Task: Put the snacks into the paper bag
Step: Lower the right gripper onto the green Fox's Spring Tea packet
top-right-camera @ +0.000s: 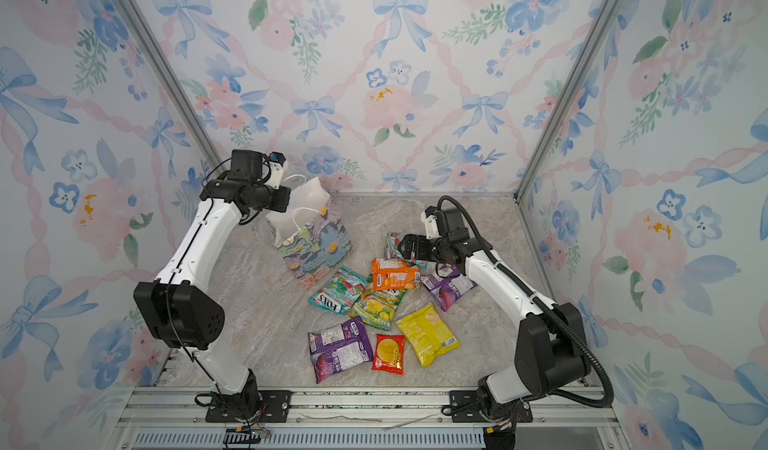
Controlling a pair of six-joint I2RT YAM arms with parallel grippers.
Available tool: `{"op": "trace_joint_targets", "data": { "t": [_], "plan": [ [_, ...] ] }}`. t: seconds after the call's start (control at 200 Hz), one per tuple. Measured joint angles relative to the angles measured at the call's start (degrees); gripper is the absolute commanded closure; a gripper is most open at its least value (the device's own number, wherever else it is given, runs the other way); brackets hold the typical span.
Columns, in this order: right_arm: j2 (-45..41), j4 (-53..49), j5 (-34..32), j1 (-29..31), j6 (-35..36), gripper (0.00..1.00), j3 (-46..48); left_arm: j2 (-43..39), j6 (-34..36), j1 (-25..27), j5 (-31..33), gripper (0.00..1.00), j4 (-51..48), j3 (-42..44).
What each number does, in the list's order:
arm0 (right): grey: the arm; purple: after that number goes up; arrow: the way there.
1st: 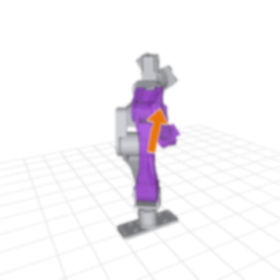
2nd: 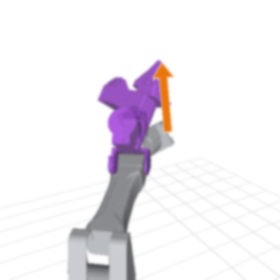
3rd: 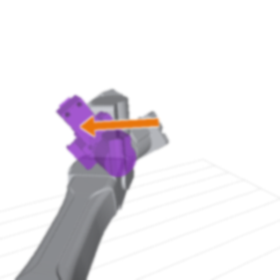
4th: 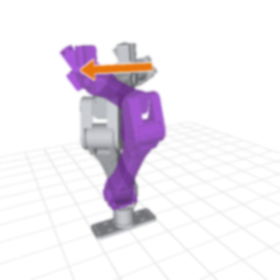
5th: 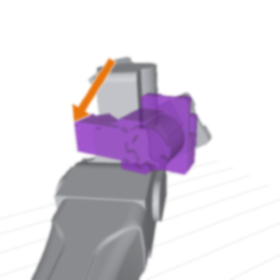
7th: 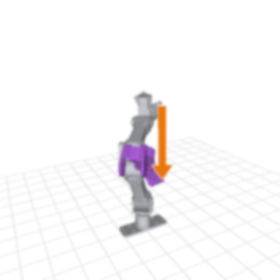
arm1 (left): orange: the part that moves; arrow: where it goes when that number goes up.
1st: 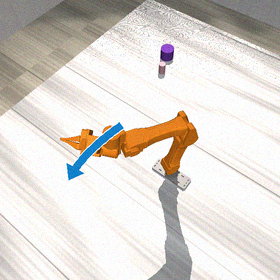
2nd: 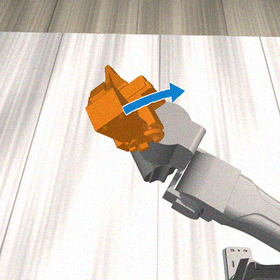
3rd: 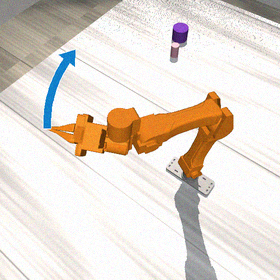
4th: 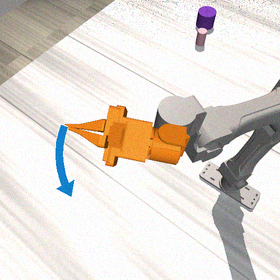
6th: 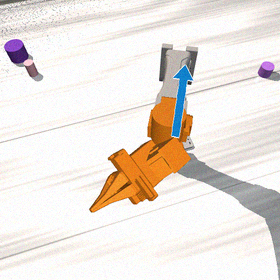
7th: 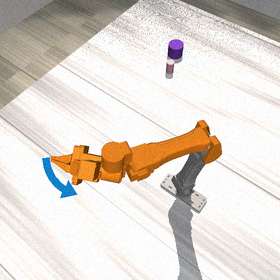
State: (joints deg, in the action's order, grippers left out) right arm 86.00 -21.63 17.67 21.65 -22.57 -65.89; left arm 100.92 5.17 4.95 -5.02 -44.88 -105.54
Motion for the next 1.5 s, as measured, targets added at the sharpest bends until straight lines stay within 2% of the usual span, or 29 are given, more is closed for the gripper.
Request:
{"op": "trace_joint_targets", "data": {
  "t": [0.24, 0.41, 0.58, 0.705, 0.905, 1.5],
  "plan": [
    [0.24, 3.96, 0.87, 8.09, -8.26, 0.08, 4.46, -2.69, -2.23, 0.00, -0.87, 0.99, 1.11, 4.04],
    [-1.25, 6.75, -0.13, 10.95, -16.65, 0.10, 12.92, -3.69, -3.39, 0.00, -1.46, 1.00, 1.53, 5.46],
    [-7.28, 7.43, -3.41, 12.50, -23.06, 0.10, 19.28, -3.69, -4.44, 0.00, -1.20, 1.00, 1.53, 5.49],
    [-11.26, 8.02, -5.18, 12.52, -26.36, 0.13, 22.49, -3.72, -5.57, 0.00, -0.81, 1.00, 1.53, 5.49],
    [-11.43, 10.25, -6.43, 11.82, -29.81, 0.16, 24.83, -4.20, -6.49, 0.00, -0.81, 1.00, 1.88, 6.38],
    [-3.34, 22.73, -9.01, 9.40, -36.68, 0.17, 27.85, -7.06, -6.93, 0.00, -0.81, 1.00, 2.10, 9.49]
  ]
}}
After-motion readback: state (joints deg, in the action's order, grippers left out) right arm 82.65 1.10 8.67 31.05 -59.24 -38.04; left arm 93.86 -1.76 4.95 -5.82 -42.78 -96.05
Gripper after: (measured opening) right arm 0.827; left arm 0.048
